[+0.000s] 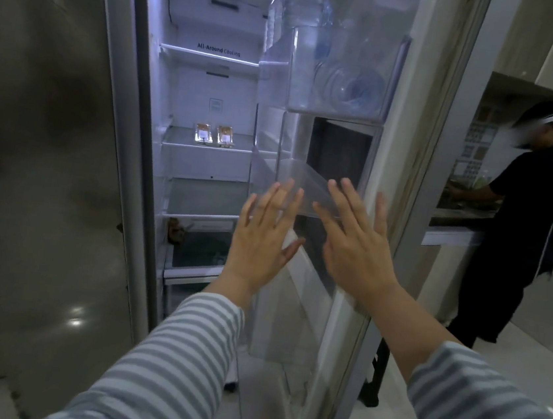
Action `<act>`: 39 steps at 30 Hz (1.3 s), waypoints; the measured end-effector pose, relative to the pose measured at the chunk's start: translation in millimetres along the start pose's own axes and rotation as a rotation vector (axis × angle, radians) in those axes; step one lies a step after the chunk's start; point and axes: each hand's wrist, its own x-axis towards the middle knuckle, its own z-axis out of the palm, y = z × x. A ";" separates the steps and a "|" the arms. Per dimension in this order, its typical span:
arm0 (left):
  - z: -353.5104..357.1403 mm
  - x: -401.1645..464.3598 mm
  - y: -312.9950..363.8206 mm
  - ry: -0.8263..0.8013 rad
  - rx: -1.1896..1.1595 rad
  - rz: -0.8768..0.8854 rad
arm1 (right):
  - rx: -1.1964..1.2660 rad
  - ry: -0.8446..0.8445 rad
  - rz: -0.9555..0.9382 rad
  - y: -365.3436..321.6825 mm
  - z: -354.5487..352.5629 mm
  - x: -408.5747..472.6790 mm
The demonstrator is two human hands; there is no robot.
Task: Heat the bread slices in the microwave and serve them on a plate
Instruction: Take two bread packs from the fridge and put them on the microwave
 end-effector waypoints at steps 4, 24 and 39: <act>-20.0 -5.7 -56.2 -0.027 0.038 -0.087 | 0.170 0.047 -0.050 -45.8 8.1 31.2; 35.3 -93.8 -231.3 -0.931 -0.311 -0.601 | 0.645 -0.948 0.250 -221.9 154.7 67.7; 147.0 38.5 -307.4 -0.883 -0.217 -0.558 | 0.608 -0.946 0.259 -178.1 296.3 188.2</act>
